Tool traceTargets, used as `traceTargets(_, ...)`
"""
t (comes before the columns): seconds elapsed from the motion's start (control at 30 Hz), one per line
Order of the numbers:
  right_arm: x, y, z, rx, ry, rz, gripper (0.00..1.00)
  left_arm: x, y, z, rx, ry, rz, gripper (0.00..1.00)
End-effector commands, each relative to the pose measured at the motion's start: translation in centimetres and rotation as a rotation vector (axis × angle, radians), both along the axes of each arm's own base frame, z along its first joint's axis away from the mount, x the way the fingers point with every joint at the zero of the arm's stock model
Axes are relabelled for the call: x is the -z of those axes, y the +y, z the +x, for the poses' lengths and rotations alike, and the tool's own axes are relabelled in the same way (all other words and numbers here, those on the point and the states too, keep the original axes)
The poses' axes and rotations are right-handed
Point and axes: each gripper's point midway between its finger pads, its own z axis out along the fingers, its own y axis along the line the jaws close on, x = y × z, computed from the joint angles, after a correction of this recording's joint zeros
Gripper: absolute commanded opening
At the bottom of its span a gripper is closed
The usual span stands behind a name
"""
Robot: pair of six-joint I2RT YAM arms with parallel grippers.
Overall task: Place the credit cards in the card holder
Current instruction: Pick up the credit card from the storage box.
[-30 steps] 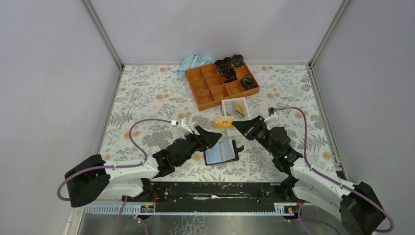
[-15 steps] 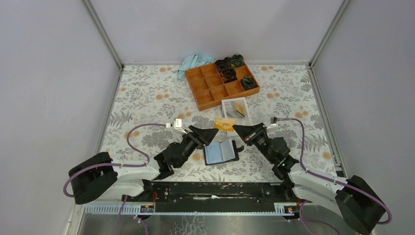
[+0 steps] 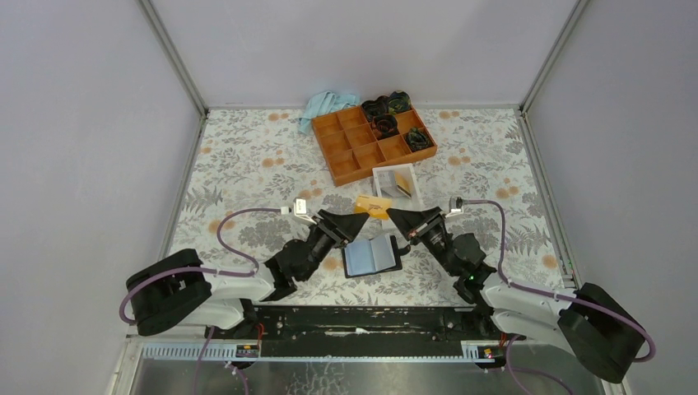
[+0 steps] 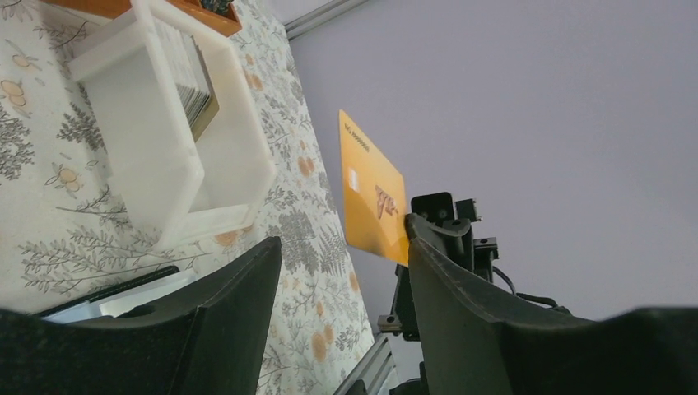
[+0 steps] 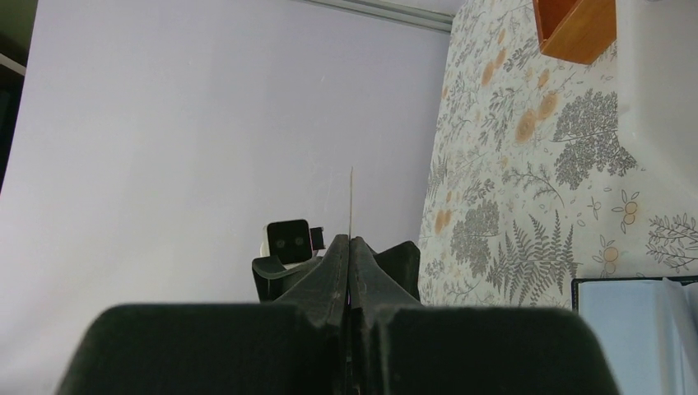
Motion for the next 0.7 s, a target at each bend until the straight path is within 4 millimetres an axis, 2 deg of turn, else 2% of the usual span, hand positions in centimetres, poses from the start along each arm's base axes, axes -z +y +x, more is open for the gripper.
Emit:
traceTargets(0.0, -2.1, 0.0, -0.1, 0.016, -0.036, 0.084, 0.00, -3.2, 0.1, 0.7, -0.040, -0.075, -0.075, 0.65)
traceTargets(0.1, -1.9, 0.3, -0.4, 0.008, -0.030, 0.096, 0.00, -3.4, 0.0, 0.7, -0.042, -0.082, -0.076, 0.60)
traceTargets(0.33, -1.5, 1.1, -0.7, -0.011, -0.019, 0.102, 0.00, -3.2, 0.2, 0.7, -0.044, -0.083, -0.084, 0.28)
traceTargets(0.5, -1.0, 1.1, -1.0, -0.006, -0.013, 0.097, 0.00, -3.2, 0.6, 0.7, -0.054, -0.087, -0.096, 0.18)
traceTargets(0.57, -0.8, 1.2, -1.1, -0.008, -0.012, 0.090, 0.04, -3.1, 0.7, 0.6, -0.056, -0.088, -0.094, 0.13)
traceTargets(0.67, -0.3, 1.0, -1.3, -0.013, -0.009, 0.069, 0.23, -3.0, 1.0, 0.6, -0.062, -0.093, -0.097, 0.09)
